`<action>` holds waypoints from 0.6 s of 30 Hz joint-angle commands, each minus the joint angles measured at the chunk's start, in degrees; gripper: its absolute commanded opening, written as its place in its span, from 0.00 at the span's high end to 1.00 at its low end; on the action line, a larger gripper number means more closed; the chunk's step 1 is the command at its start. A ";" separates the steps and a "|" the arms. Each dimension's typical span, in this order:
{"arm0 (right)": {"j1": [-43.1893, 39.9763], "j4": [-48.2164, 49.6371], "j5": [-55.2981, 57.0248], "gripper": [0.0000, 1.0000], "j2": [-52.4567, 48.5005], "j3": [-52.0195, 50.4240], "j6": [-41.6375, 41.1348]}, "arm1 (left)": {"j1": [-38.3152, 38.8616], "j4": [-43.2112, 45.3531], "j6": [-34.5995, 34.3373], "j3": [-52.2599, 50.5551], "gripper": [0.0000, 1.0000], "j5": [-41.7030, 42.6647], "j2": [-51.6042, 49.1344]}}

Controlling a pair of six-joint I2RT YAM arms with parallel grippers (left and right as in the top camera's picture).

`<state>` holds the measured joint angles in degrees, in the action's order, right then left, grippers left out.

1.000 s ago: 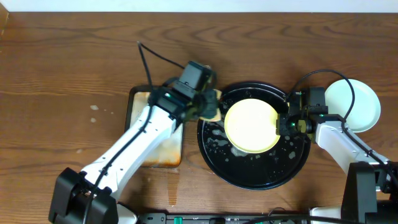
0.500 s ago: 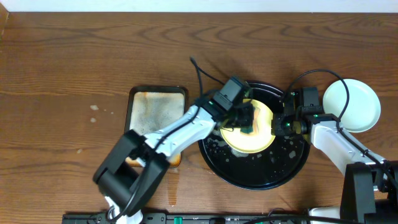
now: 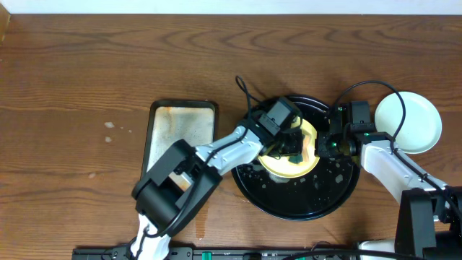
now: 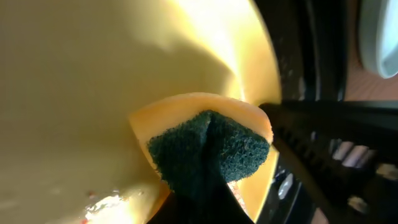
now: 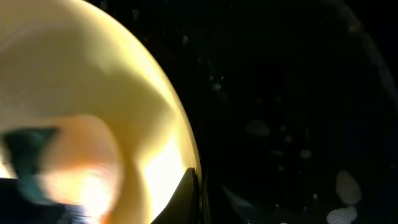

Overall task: Clean dirty plates on tray and stack at the side
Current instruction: 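Carry the sponge with the left gripper and scrub the yellow plate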

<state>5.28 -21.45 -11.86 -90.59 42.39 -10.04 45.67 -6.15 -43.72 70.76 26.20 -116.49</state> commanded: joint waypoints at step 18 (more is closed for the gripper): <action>0.81 -0.85 -0.37 0.99 -1.20 -0.15 -0.63 | -7.91 -19.34 3.65 1.75 0.92 -14.80 -3.96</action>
<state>5.61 -21.76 -13.06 -90.70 42.39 -10.24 39.79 -21.91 -42.65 74.50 23.11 -117.32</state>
